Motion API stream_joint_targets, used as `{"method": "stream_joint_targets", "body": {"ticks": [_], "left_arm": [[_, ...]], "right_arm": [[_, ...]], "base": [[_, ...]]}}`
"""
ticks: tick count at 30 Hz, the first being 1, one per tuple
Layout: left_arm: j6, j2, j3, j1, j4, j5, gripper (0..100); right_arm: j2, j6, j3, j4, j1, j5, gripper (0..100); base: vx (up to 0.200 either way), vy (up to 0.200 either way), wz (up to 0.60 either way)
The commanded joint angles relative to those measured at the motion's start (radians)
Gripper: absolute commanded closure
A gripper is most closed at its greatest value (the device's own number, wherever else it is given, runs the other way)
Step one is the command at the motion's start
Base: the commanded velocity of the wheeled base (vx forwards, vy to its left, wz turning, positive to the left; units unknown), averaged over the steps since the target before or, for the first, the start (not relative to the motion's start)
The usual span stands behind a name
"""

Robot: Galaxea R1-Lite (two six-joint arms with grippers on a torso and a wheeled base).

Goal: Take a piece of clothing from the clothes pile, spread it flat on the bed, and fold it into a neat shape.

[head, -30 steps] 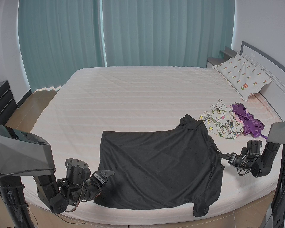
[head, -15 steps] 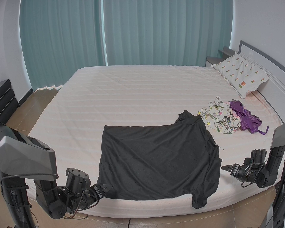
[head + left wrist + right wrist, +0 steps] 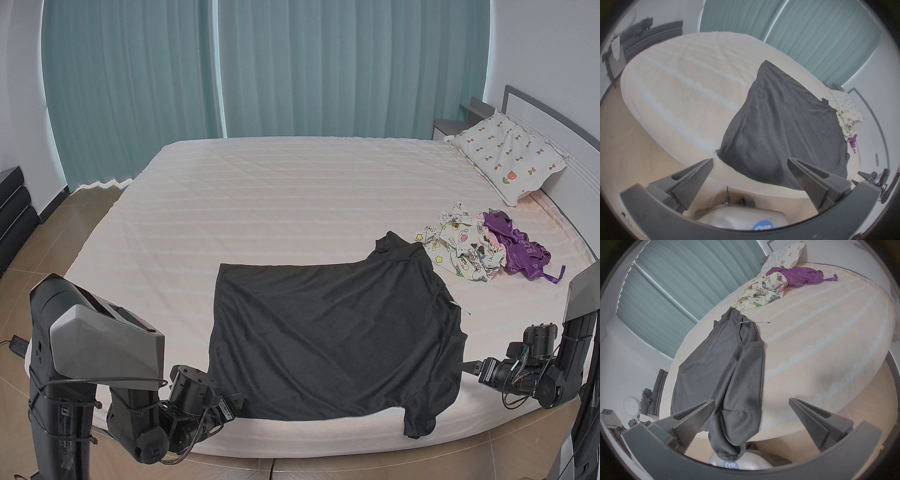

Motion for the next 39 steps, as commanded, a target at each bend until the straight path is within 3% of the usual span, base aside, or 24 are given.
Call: {"method": "stream_joint_targets", "body": {"ticks": [1, 2, 3, 12, 24, 25, 29, 35, 39], "left_arm": [[0.051, 0.07, -0.046, 0.004, -0.01, 0.049, 0], [0.058, 0.069, -0.052, 0.007, -0.01, 0.064, 0], [0.058, 0.069, -0.052, 0.007, -0.01, 0.07, 100], [0.055, 0.072, -0.039, 0.039, -0.01, 0.08, 100], [0.051, 0.072, -0.041, 0.07, -0.01, 0.08, 100], [0.05, 0.072, -0.041, 0.07, -0.01, 0.08, 100], [0.048, 0.073, -0.042, 0.071, -0.01, 0.077, 100], [0.048, 0.073, -0.042, 0.076, -0.01, 0.075, 100], [0.048, 0.073, -0.041, 0.077, -0.01, 0.073, 100]], "right_arm": [[0.02, -0.001, 0.038, -0.023, 0.019, 0.002, 0], [0.025, -0.001, 0.041, -0.027, 0.028, 0.002, 0], [0.028, -0.001, 0.041, -0.032, 0.031, 0.002, 0], [0.142, -0.002, 0.047, -0.156, 0.103, -0.01, 0], [0.215, -0.004, 0.027, -0.227, 0.122, -0.017, 0], [0.221, -0.004, 0.024, -0.233, 0.125, -0.027, 100], [0.241, -0.009, 0.014, -0.238, 0.14, -0.067, 100], [0.229, -0.027, 0.023, -0.238, 0.123, -0.071, 100], [0.168, -0.078, 0.095, -0.236, 0.06, -0.064, 100]], "base": [[0.0, 0.0, 0.0], [0.0, 0.0, 0.0], [0.0, 0.0, 0.0], [0.0, 0.0, 0.0], [0.0, 0.0, 0.0], [0.0, 0.0, 0.0], [0.0, 0.0, 0.0], [0.0, 0.0, 0.0], [0.0, 0.0, 0.0]]}}
